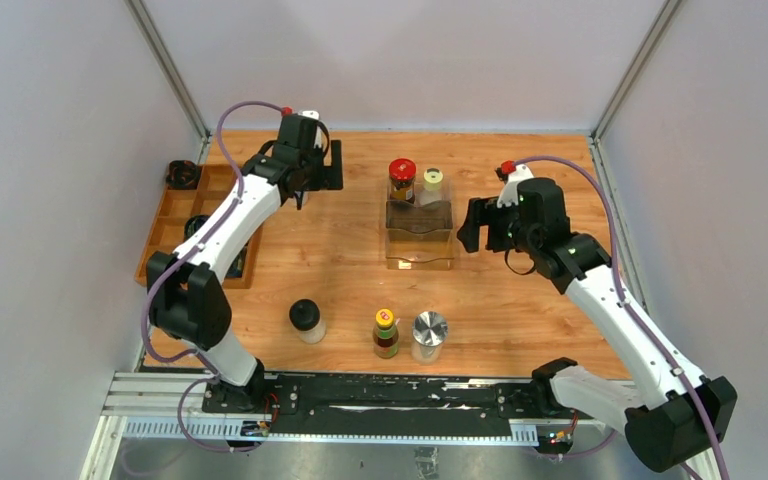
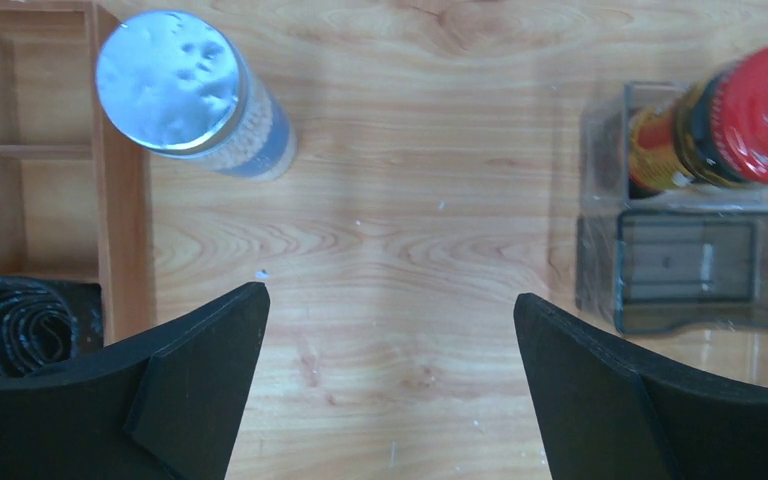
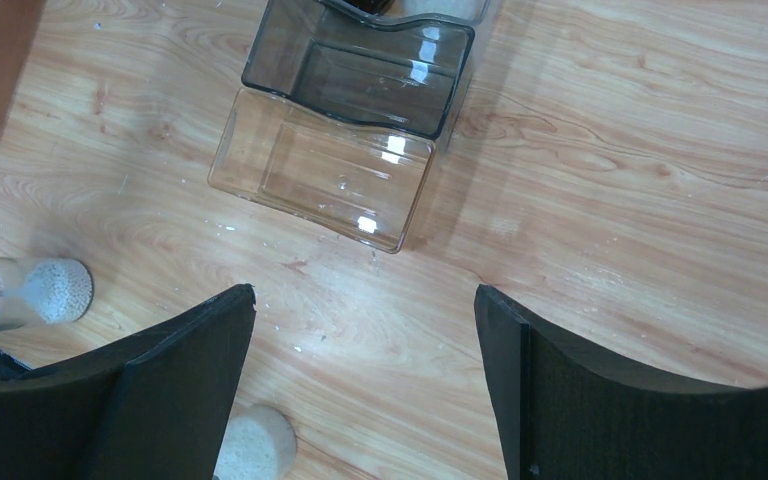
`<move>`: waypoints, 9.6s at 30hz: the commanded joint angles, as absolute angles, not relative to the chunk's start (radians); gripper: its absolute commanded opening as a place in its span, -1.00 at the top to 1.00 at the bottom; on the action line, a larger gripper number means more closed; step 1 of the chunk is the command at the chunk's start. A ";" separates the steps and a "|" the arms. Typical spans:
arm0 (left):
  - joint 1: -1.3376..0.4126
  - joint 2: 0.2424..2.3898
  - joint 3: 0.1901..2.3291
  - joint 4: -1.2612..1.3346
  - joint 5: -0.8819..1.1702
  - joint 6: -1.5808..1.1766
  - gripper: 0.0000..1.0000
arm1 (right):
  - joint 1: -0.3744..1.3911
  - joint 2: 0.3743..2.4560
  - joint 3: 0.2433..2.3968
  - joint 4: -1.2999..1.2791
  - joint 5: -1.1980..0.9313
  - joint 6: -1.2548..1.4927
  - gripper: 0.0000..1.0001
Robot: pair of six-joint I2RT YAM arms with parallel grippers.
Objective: Organize the condiment bottles
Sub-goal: Pick up the bottle from the center of the board, then place the bottle in the storage box.
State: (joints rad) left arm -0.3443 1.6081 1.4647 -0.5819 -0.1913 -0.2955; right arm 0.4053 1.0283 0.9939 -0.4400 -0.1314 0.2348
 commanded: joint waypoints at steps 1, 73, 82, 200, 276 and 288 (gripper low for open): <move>-0.302 1.658 1.527 -0.567 -0.233 -0.271 -1.00 | 0.416 1.031 0.986 -0.460 -0.151 0.236 -0.73; -0.130 1.919 1.726 -0.590 -0.158 -0.258 -0.25 | 0.415 1.186 0.921 -0.363 -0.220 0.230 -0.69; -0.132 1.843 1.709 -0.639 -0.064 -0.246 -0.23 | 0.416 1.161 0.904 -0.360 -0.227 0.246 -0.68; -0.664 1.975 1.987 -0.692 -0.059 -0.161 -0.27 | 0.413 0.887 0.821 -0.512 -0.142 0.230 -0.69; -0.702 1.538 1.527 -0.675 -0.149 -0.234 -0.56 | 0.414 0.784 0.851 -0.658 -0.157 0.254 -0.70; -0.828 1.037 1.100 -0.669 -0.172 -0.374 -1.00 | 0.421 0.613 0.918 -0.880 -0.209 0.345 -0.70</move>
